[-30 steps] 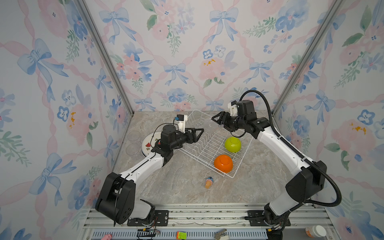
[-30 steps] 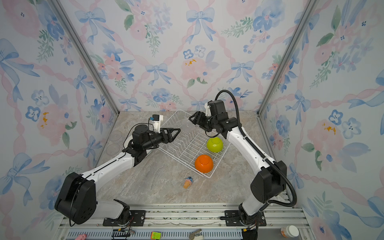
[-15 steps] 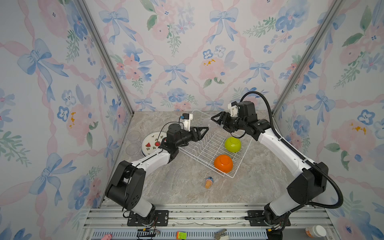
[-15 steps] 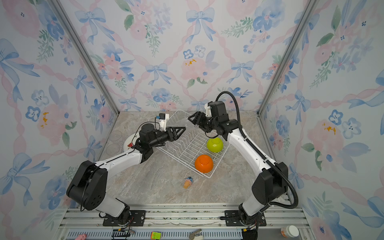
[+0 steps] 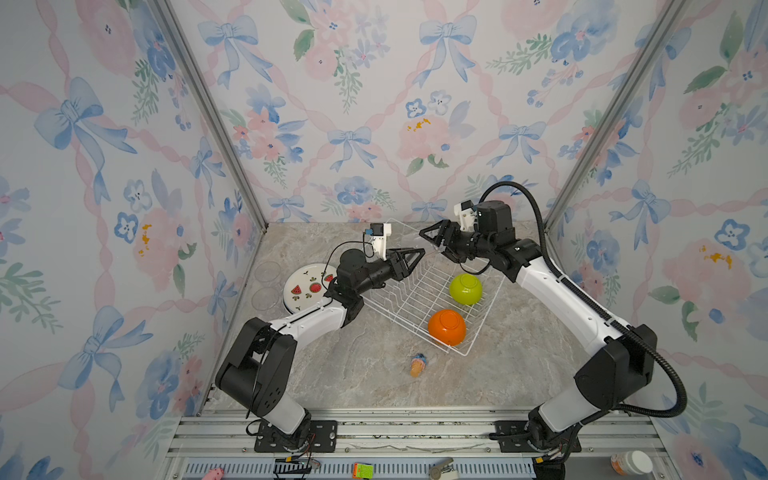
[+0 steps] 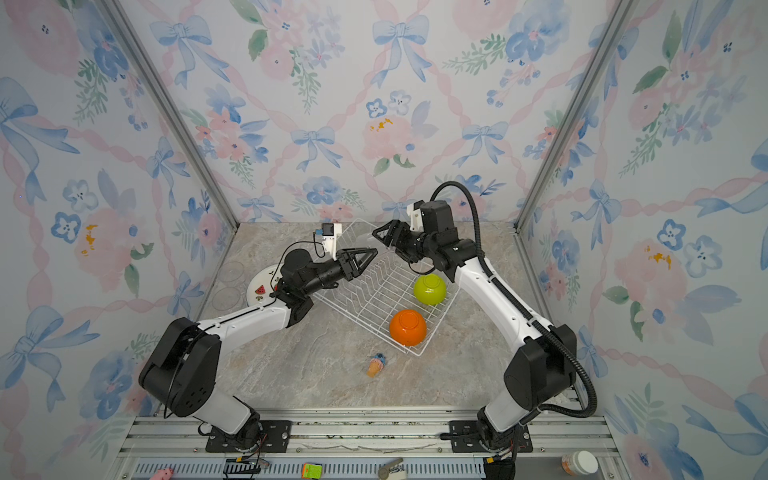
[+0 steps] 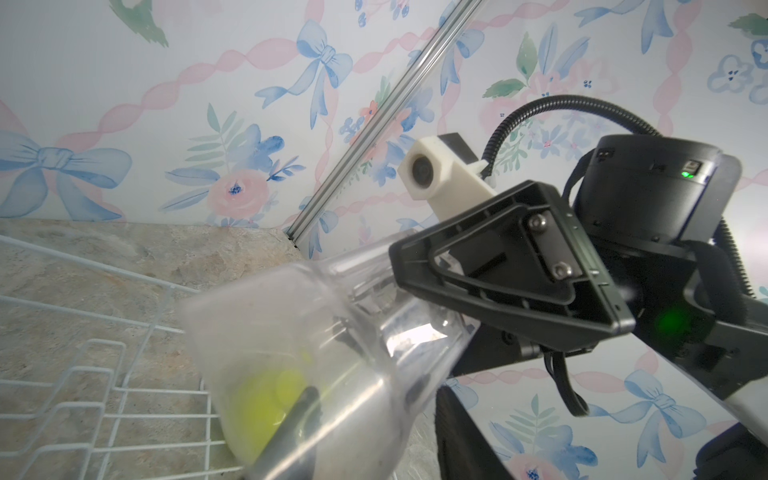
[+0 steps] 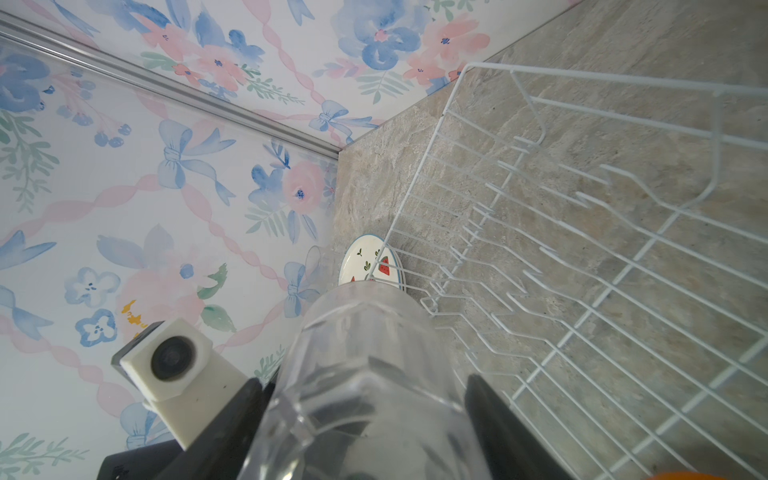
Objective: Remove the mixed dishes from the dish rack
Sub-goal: 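Grasp the clear glass with the left gripper beside the right gripper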
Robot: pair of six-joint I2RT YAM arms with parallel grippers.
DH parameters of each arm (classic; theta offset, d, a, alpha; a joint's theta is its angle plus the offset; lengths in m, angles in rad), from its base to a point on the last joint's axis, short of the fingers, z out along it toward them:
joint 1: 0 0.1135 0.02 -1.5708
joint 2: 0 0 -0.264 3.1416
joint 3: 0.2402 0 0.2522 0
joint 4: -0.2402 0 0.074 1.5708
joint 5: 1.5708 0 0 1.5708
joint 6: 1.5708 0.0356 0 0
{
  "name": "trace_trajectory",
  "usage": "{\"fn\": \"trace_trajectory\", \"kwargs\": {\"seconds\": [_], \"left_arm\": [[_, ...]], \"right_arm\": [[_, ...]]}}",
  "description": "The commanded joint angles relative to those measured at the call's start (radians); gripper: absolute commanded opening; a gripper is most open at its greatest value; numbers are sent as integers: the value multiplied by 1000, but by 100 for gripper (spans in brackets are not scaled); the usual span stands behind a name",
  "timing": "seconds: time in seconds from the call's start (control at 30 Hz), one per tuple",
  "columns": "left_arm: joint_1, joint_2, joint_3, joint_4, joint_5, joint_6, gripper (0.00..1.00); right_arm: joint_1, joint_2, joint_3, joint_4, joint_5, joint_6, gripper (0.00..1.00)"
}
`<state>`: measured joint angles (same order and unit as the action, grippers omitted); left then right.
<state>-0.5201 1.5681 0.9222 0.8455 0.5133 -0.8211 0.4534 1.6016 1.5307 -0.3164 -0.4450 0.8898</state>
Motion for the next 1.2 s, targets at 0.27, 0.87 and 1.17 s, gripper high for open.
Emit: {"fn": "trace_trajectory", "kwargs": {"seconds": [0.27, 0.87, 1.17], "left_arm": [[-14, 46, 26, 181, 33, -77, 27], [-8, 95, 47, 179, 25, -98, 0], [3, 59, 50, 53, -11, -43, 0]], "right_arm": [[33, -23, -79, 107, -53, 47, 66], [11, -35, -135, 152, -36, 53, 99], [16, -51, -157, 152, 44, -18, 97]]}}
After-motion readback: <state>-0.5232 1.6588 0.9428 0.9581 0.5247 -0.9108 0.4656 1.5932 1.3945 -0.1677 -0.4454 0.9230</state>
